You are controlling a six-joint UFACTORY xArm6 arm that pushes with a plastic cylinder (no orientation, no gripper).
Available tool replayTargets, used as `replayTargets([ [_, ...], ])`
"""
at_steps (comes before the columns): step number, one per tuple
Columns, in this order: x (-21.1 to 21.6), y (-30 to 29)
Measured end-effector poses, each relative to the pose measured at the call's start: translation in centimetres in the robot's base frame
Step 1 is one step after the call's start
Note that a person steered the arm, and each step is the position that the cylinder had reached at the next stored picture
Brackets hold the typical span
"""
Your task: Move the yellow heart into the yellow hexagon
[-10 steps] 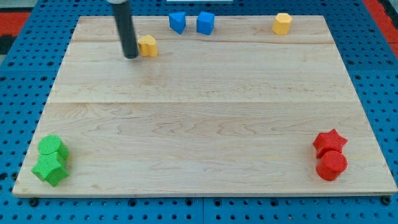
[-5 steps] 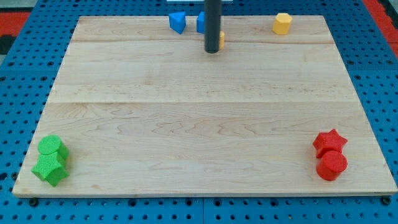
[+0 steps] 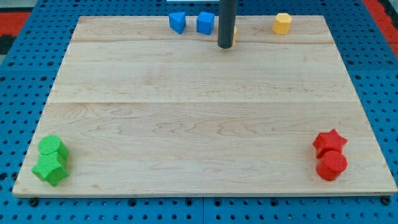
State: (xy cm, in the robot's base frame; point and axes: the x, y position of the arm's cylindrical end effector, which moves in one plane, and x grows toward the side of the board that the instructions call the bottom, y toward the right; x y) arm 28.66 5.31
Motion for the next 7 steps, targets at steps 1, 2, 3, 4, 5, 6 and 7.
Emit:
replayTargets([
  [1,-0.6,-5.7],
  [2,-1.1,-4.1],
  [3,-0.4,0.9],
  [4,0.5,3.3],
  [5,0.5,1.8],
  [6,0.1,-3.5],
  [7,-2.5,-4.1],
])
